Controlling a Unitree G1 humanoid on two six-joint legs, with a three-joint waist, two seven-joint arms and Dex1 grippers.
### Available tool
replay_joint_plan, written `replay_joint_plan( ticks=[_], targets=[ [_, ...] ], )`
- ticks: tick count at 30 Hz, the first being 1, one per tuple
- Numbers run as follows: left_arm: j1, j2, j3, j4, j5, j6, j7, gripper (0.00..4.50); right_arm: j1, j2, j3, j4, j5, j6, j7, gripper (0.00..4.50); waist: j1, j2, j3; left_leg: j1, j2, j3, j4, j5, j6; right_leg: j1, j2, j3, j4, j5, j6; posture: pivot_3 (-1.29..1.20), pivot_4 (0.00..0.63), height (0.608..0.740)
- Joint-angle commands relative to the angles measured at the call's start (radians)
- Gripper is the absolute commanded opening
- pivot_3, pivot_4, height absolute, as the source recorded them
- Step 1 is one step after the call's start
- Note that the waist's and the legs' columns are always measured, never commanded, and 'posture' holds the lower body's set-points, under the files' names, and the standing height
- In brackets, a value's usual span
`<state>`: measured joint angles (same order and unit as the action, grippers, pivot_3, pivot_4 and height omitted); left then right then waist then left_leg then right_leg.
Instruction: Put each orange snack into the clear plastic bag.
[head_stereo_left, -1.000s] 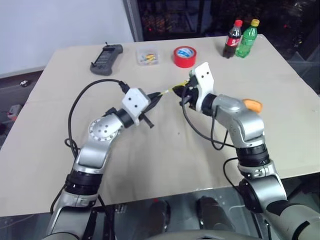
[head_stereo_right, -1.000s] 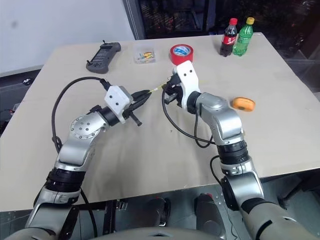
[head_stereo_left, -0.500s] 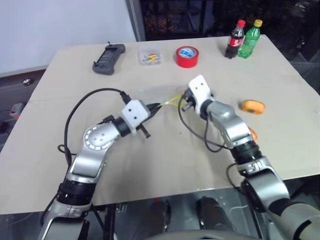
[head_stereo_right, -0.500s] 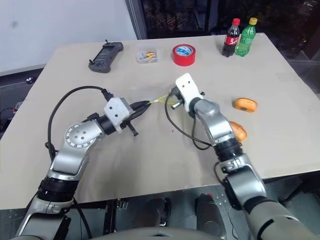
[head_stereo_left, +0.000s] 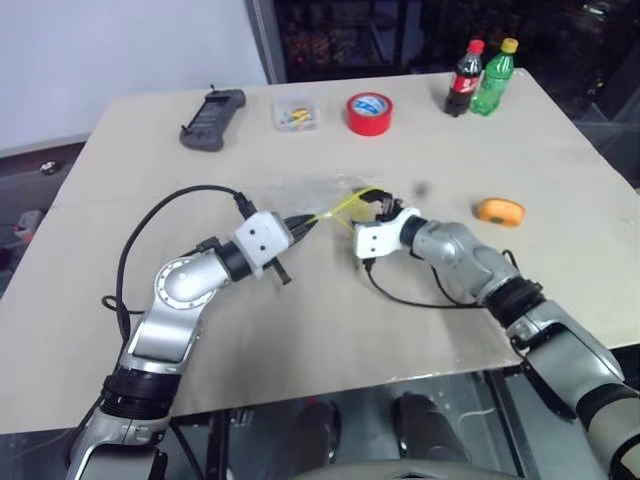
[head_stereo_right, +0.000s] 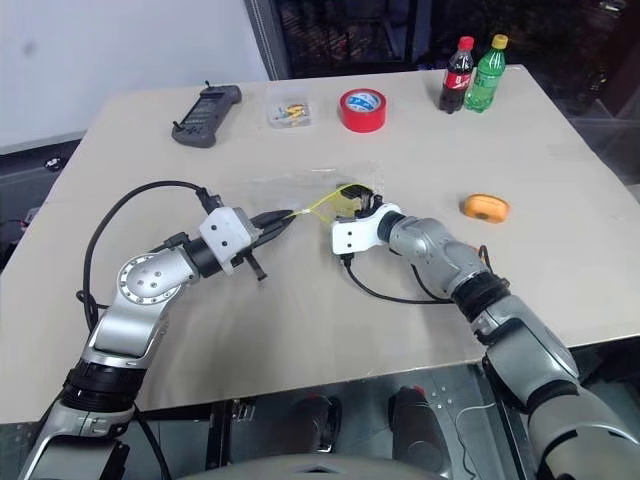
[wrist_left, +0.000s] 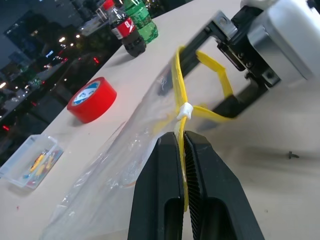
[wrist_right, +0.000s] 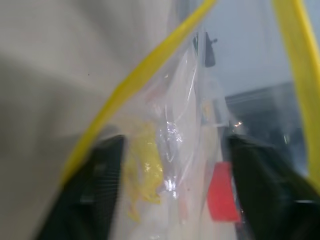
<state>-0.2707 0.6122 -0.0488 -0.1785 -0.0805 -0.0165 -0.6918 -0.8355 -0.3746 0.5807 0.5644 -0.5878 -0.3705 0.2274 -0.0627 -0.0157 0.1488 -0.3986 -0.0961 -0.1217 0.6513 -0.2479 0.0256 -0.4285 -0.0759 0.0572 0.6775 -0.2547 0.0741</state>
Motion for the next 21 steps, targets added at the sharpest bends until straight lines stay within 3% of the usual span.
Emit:
replay_joint_plan(
  ticks=[1, 4, 6, 10, 14, 18, 21],
  targets=[
    [-0.004, -0.016, 0.026, -0.013, -0.001, 0.013, 0.030, 0.00, -0.013, -0.020, -0.048, -0.025, -0.009, -0.017, -0.017, 4.39, 0.002, 0.000, 0.000, 0.000, 0.000, 0.000, 0.000, 0.000, 0.000, 0.000, 0.000, 0.000, 0.000, 0.000, 0.000, 0.00, 0.150, 0.740],
    [-0.013, -0.034, 0.029, -0.005, -0.004, 0.038, 0.050, 0.00, 0.019, -0.036, -0.095, -0.076, 0.047, 0.004, 0.034, 4.39, 0.003, 0.000, 0.000, 0.000, 0.000, 0.000, 0.000, 0.000, 0.000, 0.000, 0.000, 0.000, 0.000, 0.000, 0.000, 0.00, 0.150, 0.740],
    [-0.023, -0.043, 0.030, 0.012, -0.002, 0.048, 0.059, 0.00, 0.088, -0.070, -0.168, -0.198, 0.178, 0.076, 0.163, 4.39, 0.006, 0.000, 0.000, 0.000, 0.000, 0.000, 0.000, 0.000, 0.000, 0.000, 0.000, 0.000, 0.000, 0.000, 0.000, 0.00, 0.150, 0.740],
    [-0.049, -0.051, 0.030, 0.044, -0.002, 0.050, 0.057, 0.00, 0.212, -0.105, -0.345, -0.470, 0.438, 0.335, 0.338, 4.39, 0.020, 0.000, 0.000, -0.001, 0.000, -0.001, 0.000, 0.000, 0.000, 0.001, 0.000, -0.001, -0.001, 0.000, 0.000, 0.00, 0.150, 0.740],
    [-0.080, -0.062, 0.018, 0.072, -0.004, 0.040, 0.048, 0.00, 0.340, -0.221, -0.486, -0.713, 0.612, 0.608, 0.486, 4.39, 0.028, 0.000, 0.000, -0.001, 0.000, -0.001, 0.001, 0.000, 0.000, 0.001, 0.000, -0.001, 0.000, 0.000, 0.000, 0.00, 0.150, 0.740],
    [-0.100, -0.067, 0.018, 0.097, -0.010, 0.028, 0.032, 0.00, 0.528, -0.338, -0.629, -0.889, 0.723, 0.849, 0.538, 4.39, 0.050, 0.000, 0.000, -0.001, 0.000, -0.005, 0.001, -0.001, 0.001, 0.004, -0.001, -0.005, -0.005, 0.000, 0.000, 0.00, 0.150, 0.740],
    [-0.106, -0.070, 0.014, 0.111, -0.008, 0.017, 0.025, 0.00, 0.636, -0.369, -0.697, -0.938, 0.759, 0.915, 0.535, 4.39, 0.047, 0.000, 0.000, 0.001, 0.000, -0.004, 0.001, -0.001, 0.002, 0.006, -0.003, -0.005, -0.005, 0.000, 0.000, 0.00, 0.150, 0.740]
  ],
)
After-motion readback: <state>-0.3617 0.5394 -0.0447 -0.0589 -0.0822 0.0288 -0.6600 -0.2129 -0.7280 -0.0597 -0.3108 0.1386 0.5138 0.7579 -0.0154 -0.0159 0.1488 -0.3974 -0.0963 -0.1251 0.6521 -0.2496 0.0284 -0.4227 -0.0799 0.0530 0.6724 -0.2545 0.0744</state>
